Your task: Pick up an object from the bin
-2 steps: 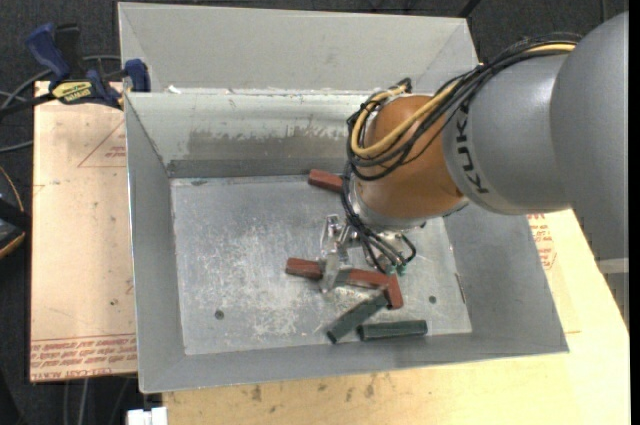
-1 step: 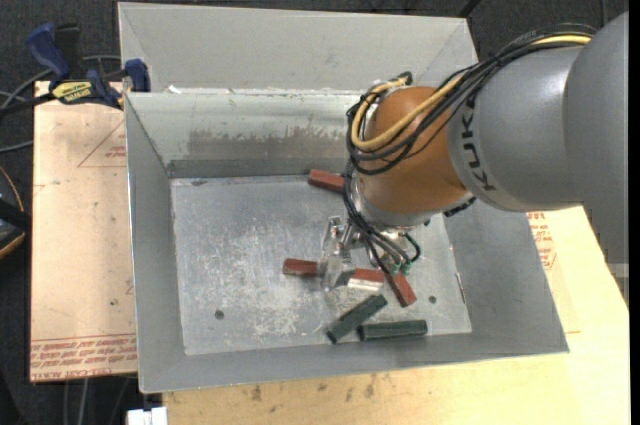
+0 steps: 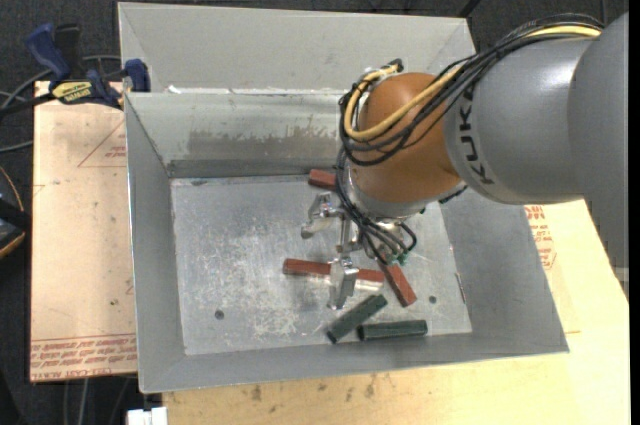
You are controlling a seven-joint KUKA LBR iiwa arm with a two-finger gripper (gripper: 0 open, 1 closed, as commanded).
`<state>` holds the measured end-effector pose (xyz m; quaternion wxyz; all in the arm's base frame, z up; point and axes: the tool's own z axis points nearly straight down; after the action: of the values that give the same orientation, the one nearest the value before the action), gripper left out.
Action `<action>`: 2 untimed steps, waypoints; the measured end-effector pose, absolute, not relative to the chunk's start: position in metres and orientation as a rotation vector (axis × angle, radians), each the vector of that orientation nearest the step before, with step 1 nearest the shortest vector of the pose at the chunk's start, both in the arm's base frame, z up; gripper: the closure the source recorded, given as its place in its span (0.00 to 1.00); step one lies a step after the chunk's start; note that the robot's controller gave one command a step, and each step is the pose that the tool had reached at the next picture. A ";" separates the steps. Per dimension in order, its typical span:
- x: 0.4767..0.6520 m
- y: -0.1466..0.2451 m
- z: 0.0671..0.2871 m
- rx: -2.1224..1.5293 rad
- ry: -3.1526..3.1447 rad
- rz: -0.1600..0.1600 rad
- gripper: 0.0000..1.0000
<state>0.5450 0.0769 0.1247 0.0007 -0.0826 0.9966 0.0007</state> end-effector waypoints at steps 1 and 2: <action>0.545 0.077 0.125 -0.259 3.129 0.002 0.00; 0.581 0.052 0.076 -0.039 3.121 0.008 1.00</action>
Offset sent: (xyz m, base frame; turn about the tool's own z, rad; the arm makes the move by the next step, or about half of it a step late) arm 0.0300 -0.0274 -0.0547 0.1402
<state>0.5809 0.0517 0.0758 0.0104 -0.0126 0.9999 0.0026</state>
